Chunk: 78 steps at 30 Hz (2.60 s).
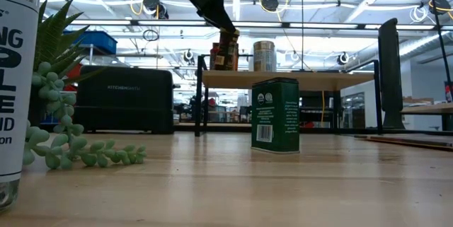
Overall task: Shelf spices
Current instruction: Put the yellow seasoning bottle on the shelf
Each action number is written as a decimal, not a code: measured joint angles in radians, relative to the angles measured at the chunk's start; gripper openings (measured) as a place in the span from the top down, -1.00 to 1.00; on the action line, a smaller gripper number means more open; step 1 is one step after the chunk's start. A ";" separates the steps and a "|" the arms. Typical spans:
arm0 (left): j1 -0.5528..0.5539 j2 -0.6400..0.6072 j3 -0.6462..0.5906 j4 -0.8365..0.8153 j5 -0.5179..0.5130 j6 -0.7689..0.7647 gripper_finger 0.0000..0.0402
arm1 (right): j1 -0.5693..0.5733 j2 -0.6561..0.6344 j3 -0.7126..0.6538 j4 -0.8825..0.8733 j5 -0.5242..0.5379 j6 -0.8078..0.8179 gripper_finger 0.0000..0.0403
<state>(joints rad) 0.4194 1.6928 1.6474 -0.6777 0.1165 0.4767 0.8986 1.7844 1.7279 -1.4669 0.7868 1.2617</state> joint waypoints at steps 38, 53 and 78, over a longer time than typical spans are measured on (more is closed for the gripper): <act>-0.007 0.087 0.002 0.218 0.090 -0.075 -0.23 | 0.006 0.000 0.000 0.007 0.004 -0.011 -0.38; -0.007 0.087 0.002 0.212 0.085 -0.069 -0.23 | 0.006 0.000 0.000 0.010 0.004 -0.009 -0.38; -0.003 0.085 0.003 0.194 0.065 -0.051 -0.57 | 0.006 0.000 0.000 0.019 0.004 -0.009 -0.38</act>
<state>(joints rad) 0.4168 1.7782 1.6505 -0.4835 0.1814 0.4252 0.9043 1.7844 1.7279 -1.4483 0.7906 1.2530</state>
